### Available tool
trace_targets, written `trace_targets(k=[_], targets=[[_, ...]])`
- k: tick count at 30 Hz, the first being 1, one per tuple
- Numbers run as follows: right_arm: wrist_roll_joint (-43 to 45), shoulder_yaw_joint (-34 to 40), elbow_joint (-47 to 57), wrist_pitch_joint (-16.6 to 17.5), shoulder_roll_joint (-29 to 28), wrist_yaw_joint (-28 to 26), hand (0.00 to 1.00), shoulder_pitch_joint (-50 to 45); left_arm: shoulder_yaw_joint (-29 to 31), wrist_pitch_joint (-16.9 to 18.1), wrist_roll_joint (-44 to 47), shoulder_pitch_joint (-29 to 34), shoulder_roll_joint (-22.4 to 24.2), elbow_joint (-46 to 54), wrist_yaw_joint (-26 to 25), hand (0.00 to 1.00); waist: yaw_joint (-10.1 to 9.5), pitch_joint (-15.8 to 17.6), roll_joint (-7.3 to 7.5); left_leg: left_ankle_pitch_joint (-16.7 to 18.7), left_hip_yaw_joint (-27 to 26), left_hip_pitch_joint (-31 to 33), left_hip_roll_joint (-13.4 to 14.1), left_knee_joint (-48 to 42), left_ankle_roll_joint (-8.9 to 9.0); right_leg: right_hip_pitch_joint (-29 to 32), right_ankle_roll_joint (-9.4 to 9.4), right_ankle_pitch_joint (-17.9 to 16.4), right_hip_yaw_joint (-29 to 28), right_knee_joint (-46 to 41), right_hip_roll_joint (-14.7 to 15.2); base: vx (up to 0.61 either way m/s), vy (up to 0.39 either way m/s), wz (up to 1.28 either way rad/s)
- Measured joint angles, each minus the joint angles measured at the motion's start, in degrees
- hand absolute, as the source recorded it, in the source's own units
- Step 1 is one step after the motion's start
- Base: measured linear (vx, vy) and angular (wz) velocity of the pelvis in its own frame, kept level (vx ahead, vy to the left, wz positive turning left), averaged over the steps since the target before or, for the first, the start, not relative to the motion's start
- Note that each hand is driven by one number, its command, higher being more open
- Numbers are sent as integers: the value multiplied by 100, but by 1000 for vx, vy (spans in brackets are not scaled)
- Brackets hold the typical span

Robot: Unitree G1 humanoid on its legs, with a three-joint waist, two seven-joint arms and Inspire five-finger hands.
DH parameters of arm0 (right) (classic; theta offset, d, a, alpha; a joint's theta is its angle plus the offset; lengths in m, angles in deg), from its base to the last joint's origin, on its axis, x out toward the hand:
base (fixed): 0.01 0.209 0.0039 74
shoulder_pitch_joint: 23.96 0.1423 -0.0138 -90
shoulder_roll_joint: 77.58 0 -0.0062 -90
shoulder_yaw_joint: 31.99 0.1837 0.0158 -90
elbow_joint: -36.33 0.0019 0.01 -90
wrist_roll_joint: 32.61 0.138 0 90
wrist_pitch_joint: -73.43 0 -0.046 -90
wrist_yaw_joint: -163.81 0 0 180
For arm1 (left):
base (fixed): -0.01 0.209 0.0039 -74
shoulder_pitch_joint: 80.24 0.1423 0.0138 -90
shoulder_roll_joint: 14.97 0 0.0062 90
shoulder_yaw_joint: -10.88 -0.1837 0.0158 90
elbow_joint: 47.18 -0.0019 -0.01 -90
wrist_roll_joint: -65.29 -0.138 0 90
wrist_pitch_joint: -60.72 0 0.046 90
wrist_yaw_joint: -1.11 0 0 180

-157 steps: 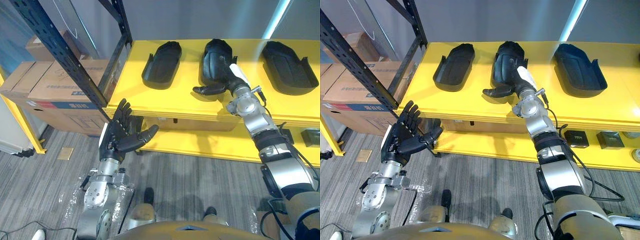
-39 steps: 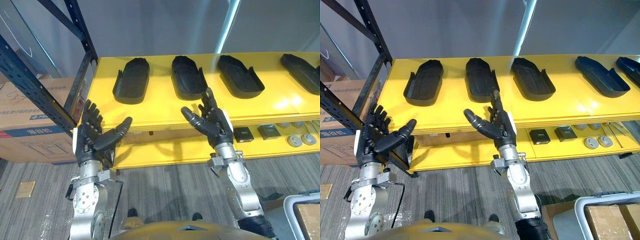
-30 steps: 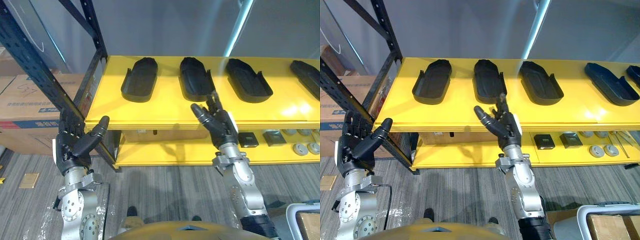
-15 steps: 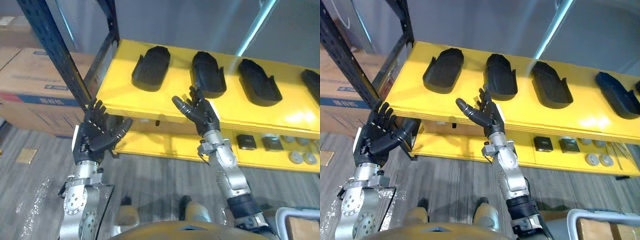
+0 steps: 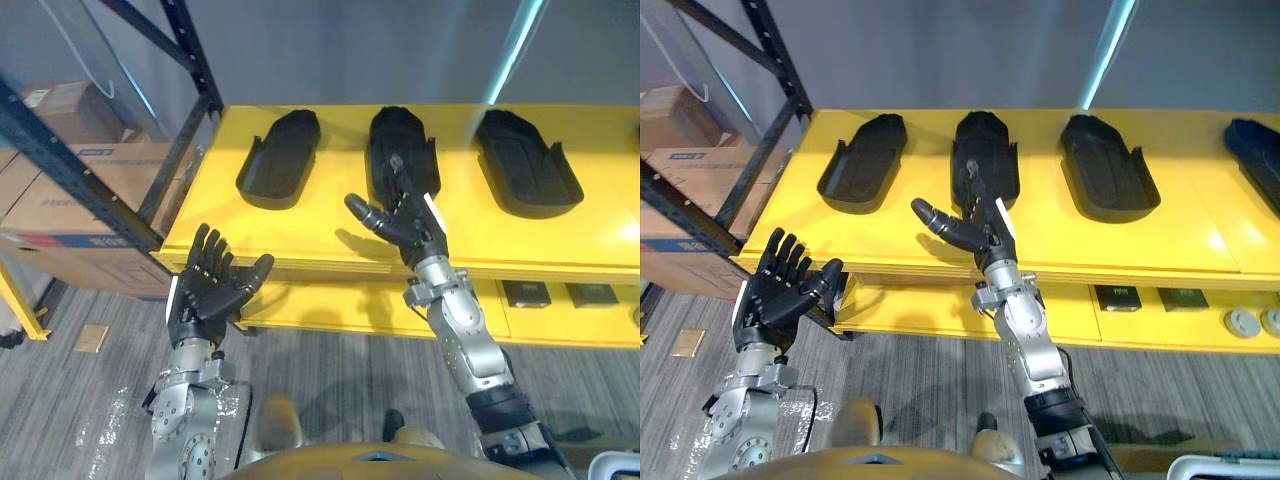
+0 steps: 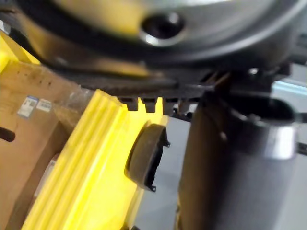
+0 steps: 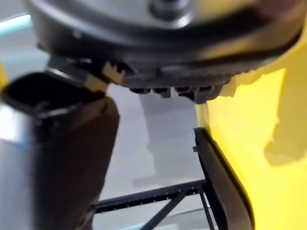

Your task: Walk over and take three plastic housings, then place them on the shelf

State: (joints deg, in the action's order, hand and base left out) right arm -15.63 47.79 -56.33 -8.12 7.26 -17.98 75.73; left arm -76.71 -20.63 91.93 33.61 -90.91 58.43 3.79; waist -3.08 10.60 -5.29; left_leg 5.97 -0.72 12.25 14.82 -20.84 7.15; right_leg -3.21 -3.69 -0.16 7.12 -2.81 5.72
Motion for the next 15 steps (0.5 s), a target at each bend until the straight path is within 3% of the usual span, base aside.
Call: trace_targets(k=[1, 2, 3, 4, 6, 9, 15], targets=[[-106, -5, -73, 3, 65, 0, 100, 128, -50, 1, 1, -39, 3, -22, 8, 100, -22, -6, -30, -372, 25, -110, -56, 451, -18, 16, -57, -14, -144, -23, 42, 139, 255, -73], [-110, -2, -169, 10, 110, 4, 100, 256, -100, 2, 3, -109, -14, -71, 26, 100, -9, -13, -100, -580, -42, -232, -75, 588, 188, -4, -273, -83, -294, -55, 60, 173, 325, -63], [-108, 12, -179, 11, 81, 18, 100, 260, -130, 2, 2, -222, -53, -167, 33, 100, 13, 6, -25, -512, -77, -293, -154, 618, 227, -11, -337, -122, -311, -108, 152, 161, 335, -31], [-98, 62, -178, 11, 42, 74, 100, 255, -179, -2, 4, -421, -111, -340, 6, 100, 50, 5, 131, -495, -187, -383, -390, 687, 127, 24, -351, -132, -236, -217, 389, 97, 197, -10], [-97, -41, -171, 11, 17, 70, 100, 275, -214, -30, 41, -551, -139, -442, 0, 100, 16, 4, 282, -510, -410, -689, -675, 917, -6, -33, -365, -132, -44, -301, 721, 78, 180, -21], [-92, -157, -166, 107, 2, 77, 100, 439, -238, -65, 37, -575, -176, -422, -51, 100, 31, -1, 298, -515, -450, -896, -937, 1132, -129, -163, -424, -94, 244, -326, 984, 27, 109, 2], [-98, -164, -186, 107, -51, 199, 100, 1299, -274, -223, -27, -540, -292, -339, -126, 100, -70, -2, 309, -722, -328, -843, -837, 1418, -31, -160, -503, -118, 620, -186, 837, -29, -39, 14]])
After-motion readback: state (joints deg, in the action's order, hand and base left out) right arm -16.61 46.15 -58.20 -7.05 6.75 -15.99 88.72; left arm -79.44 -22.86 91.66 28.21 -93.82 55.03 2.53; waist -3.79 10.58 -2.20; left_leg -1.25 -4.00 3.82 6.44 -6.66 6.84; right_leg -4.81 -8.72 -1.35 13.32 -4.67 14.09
